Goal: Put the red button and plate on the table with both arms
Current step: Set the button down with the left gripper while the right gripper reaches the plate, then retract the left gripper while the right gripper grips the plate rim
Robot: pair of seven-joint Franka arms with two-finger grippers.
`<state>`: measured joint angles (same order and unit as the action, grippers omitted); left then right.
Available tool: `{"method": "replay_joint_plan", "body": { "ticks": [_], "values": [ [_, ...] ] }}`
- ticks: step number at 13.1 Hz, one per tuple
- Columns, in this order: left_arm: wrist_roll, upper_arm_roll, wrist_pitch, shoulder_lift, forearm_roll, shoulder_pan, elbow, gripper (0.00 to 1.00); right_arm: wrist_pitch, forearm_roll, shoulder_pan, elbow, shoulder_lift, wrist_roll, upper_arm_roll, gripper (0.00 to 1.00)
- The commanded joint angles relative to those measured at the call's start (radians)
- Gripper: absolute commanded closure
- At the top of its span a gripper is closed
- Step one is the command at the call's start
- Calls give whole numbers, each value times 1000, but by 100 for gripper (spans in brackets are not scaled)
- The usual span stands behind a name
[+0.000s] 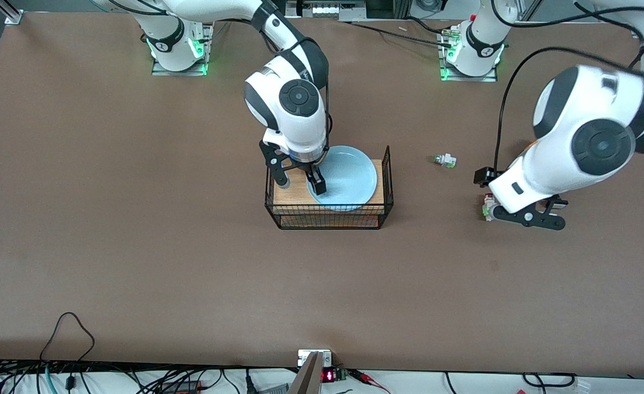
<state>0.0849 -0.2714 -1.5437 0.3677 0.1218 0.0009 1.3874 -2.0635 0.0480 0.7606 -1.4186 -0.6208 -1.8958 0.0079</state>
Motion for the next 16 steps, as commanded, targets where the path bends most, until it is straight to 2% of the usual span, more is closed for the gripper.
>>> {"method": "replay_joint_plan", "body": {
  "ticks": [1,2,3,4,5,6,8,9,11,16],
  "values": [
    [-54,-3,36,-36,-79,77,-45,0,-1,35,22,15,-7,-45,-8,10],
    [-109,4,24,-70,-83,82,-31,0,0,36,22,15,-5,-45,-8,17],
    [-167,32,1,-108,-91,86,32,0,0,33,22,15,-5,-45,-8,29],
    [-180,88,-82,-189,-131,76,152,0,-6,30,22,15,-5,-48,-8,45],
    [-185,122,-201,-278,-172,70,292,0,-6,29,20,15,-5,-48,-8,51],
    [-191,147,-260,-333,-171,48,370,0,-6,27,20,15,-5,-48,-8,61],
    [-188,208,-268,-363,-151,-18,394,0,3,27,22,15,-2,-48,-8,79],
    [-188,216,-263,-360,-121,-35,391,0,5,27,23,15,-2,-48,-9,88],
    [-188,213,-237,-351,-79,-38,366,0,31,29,26,15,1,-48,-8,99],
    [-255,210,-220,-345,-84,-24,363,0,201,23,17,17,73,-37,-9,100]
  ]
}}
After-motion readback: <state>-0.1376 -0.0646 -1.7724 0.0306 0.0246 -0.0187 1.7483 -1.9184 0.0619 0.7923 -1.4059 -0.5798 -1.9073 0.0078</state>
